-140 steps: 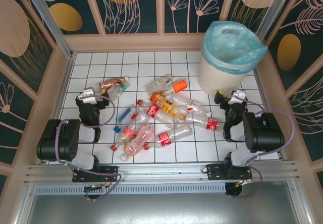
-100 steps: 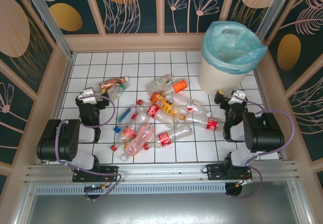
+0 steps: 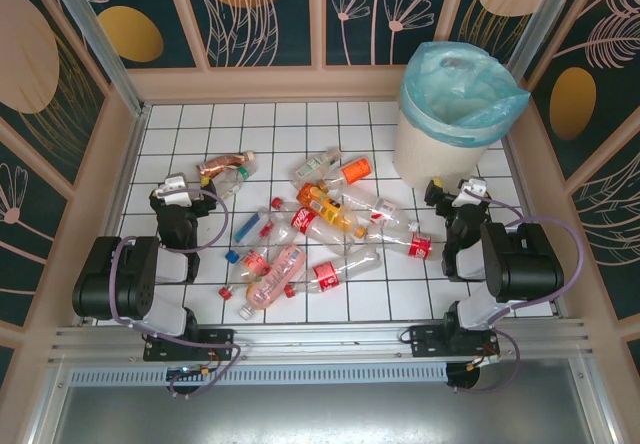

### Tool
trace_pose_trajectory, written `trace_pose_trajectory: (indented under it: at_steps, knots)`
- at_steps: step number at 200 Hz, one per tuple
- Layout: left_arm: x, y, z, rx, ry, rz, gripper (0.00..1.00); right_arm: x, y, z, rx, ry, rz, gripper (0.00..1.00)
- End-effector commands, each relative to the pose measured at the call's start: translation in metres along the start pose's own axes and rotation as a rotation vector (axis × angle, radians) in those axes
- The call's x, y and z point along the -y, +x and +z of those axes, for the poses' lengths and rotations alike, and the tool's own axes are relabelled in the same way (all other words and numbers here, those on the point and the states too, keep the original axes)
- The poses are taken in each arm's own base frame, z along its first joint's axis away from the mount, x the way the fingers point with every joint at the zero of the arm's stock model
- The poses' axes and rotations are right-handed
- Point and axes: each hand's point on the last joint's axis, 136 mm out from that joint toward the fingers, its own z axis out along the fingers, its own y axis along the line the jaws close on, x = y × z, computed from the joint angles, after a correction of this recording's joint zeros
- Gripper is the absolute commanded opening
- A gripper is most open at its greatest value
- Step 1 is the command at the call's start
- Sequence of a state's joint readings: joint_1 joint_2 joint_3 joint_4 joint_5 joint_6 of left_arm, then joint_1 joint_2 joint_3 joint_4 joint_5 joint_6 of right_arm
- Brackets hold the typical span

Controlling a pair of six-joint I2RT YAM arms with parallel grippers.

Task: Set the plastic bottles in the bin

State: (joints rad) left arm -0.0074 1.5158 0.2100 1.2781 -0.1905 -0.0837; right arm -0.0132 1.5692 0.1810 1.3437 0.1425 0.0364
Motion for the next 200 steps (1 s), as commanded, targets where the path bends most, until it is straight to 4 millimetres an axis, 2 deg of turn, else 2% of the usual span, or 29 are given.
trace_pose_trajectory:
  at_steps: [1,92,109,133,155,179,200]
  knots:
    - [0.001,-0.008,0.003,0.024,0.004,-0.021,0.99,0.001,-0.014,0.001,0.053,0.017,0.023,0.99]
    - [0.0,-0.011,0.001,0.031,0.0,-0.025,0.99,0.005,-0.018,-0.004,0.076,0.039,0.03,0.99]
    - [-0.002,-0.022,-0.001,0.032,-0.013,-0.032,0.98,-0.004,-0.028,-0.02,0.132,-0.017,0.009,0.97]
    - [-0.006,-0.031,-0.006,-0.004,-0.042,-0.056,0.94,0.0,-0.052,-0.048,0.243,0.076,-0.006,0.99]
    - [-0.01,-0.043,-0.02,0.032,-0.052,-0.092,0.9,-0.007,-0.073,-0.064,0.293,0.071,-0.012,0.99]
    - [-0.013,-0.064,-0.035,0.087,-0.049,-0.131,0.86,-0.01,-0.077,-0.061,0.18,0.08,0.063,0.99]
    - [-0.003,-0.088,-0.045,0.128,0.005,-0.143,0.81,-0.008,-0.075,-0.065,0.04,0.101,0.205,0.96]
